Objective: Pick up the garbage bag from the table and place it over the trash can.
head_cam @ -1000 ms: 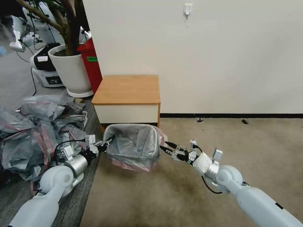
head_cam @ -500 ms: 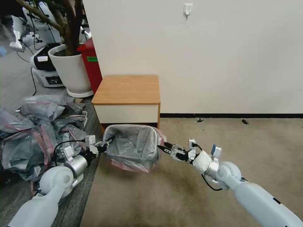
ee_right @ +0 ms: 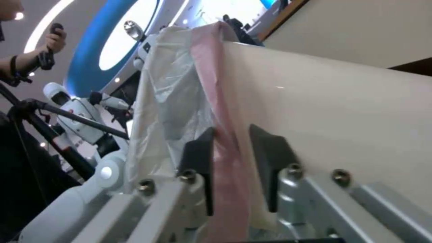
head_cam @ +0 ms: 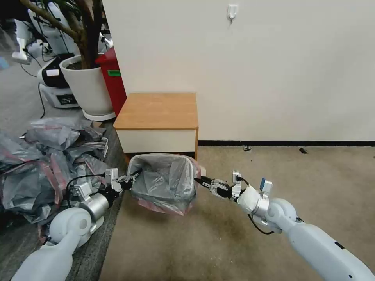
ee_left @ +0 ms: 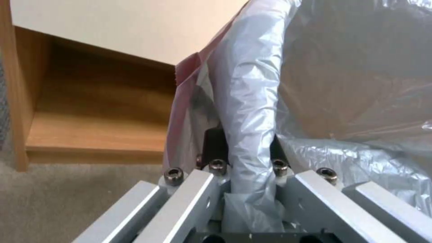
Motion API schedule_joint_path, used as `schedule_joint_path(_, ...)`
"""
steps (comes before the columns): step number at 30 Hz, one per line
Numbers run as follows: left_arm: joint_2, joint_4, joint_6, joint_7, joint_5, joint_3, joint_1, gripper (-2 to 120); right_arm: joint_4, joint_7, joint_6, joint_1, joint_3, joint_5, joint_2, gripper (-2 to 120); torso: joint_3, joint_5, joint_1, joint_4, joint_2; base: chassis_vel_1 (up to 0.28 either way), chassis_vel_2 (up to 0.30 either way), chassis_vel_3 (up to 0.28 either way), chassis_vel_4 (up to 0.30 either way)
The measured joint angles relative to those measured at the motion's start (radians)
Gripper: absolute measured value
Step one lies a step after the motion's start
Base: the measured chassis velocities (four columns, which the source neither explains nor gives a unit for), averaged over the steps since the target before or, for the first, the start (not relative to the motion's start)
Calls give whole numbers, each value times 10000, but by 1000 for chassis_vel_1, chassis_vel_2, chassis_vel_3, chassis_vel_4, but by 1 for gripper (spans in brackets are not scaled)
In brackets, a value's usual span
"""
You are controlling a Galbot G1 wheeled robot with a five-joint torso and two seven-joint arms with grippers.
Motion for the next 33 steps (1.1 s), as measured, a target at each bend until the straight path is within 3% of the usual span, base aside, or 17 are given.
schedule_joint_path(6,39,30,-3,-36,8,85,-67,2,3,-44,66,17,-76,-25,37,0,0,0,0,-1,0,0,0,0,0)
schedule_joint_path(10,44,89,-5,-137,10,136,-101,2,99,229,282,17,-81,-108,38,0,0,0,0,0,0,0,0,0,0)
schedule_joint_path(20,63,211,-86,-244,12,262,-153,2,457,3076,1348,-103,-8,-1067,182,0,0,-1,0,0,0,0,0,0,0)
schedule_joint_path(33,-31,175,-144,-252,18,278,-98,2,150,4212,1607,-168,205,-3749,278,0,-1,0,0,0,0,0,0,0,0)
